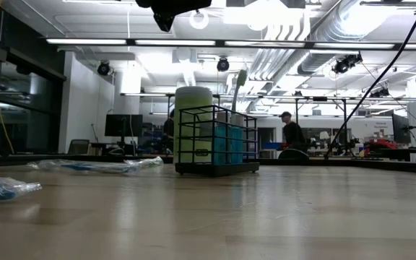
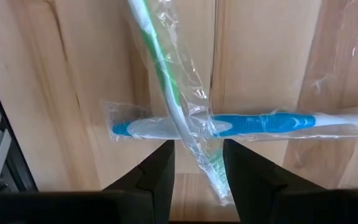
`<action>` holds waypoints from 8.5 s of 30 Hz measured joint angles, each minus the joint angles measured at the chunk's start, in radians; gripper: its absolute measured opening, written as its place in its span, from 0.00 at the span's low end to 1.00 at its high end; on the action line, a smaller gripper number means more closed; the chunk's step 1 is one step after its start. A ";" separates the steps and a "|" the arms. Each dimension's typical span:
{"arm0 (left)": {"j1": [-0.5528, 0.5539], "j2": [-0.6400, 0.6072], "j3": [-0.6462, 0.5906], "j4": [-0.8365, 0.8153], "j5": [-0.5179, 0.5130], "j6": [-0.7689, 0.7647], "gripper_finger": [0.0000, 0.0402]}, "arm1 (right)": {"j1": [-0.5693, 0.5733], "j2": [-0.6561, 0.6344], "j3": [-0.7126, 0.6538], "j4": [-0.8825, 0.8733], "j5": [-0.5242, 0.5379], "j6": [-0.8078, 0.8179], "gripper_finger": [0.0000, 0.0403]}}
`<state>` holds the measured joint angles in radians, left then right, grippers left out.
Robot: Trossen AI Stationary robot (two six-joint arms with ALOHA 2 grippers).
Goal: Pick & Place toothbrushing station
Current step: Put the bottom right green toothbrush into the right section of the black wire organizer
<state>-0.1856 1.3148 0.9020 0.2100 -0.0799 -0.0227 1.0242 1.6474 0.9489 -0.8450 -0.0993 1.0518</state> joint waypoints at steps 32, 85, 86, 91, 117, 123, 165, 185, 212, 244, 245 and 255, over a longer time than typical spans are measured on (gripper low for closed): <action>0.000 0.000 0.000 0.000 0.000 -0.004 0.30 | 0.019 0.000 0.000 0.023 0.041 0.048 0.32; 0.000 0.000 0.000 0.000 0.000 -0.015 0.30 | -0.017 -0.031 0.216 -0.425 0.097 -0.007 0.01; 0.000 0.000 0.000 0.000 0.000 -0.015 0.30 | -0.024 -0.031 0.227 -0.451 0.120 -0.024 0.01; -0.001 0.000 0.000 0.004 0.000 -0.037 0.30 | -0.068 -0.027 0.238 -0.541 0.219 -0.170 0.01; -0.056 0.000 -0.001 0.112 -0.003 -0.024 0.30 | -0.440 -0.003 0.238 -0.660 0.971 -0.581 0.01; -0.043 0.000 -0.001 0.095 -0.002 -0.099 0.30 | -0.445 -0.003 0.238 -0.604 1.065 -0.837 0.01; 0.237 0.040 0.000 -0.143 0.545 -0.378 0.30 | -0.549 -0.003 0.238 0.611 1.374 -2.454 0.01; 0.194 0.059 0.000 -0.101 0.628 -0.370 0.30 | -0.584 -0.003 0.238 0.778 1.284 -2.598 0.01; 0.193 0.059 0.000 -0.077 0.599 -0.369 0.30 | -0.596 -0.003 0.238 0.893 1.192 -2.615 0.01; 0.195 0.092 -0.001 -0.042 0.576 -0.375 0.04 | -0.607 -0.003 0.238 0.948 1.170 -2.620 0.01; 0.195 0.092 -0.001 -0.042 0.576 -0.375 0.04 | -0.607 -0.003 0.238 0.947 1.169 -2.618 0.01; 0.193 0.092 -0.001 -0.048 0.580 -0.351 0.04 | -0.589 -0.003 0.238 0.880 1.176 -2.486 0.03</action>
<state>0.0078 1.4063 0.9009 0.1624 0.5005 -0.3736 0.4348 1.6440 1.1870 0.0351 1.0762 -1.4342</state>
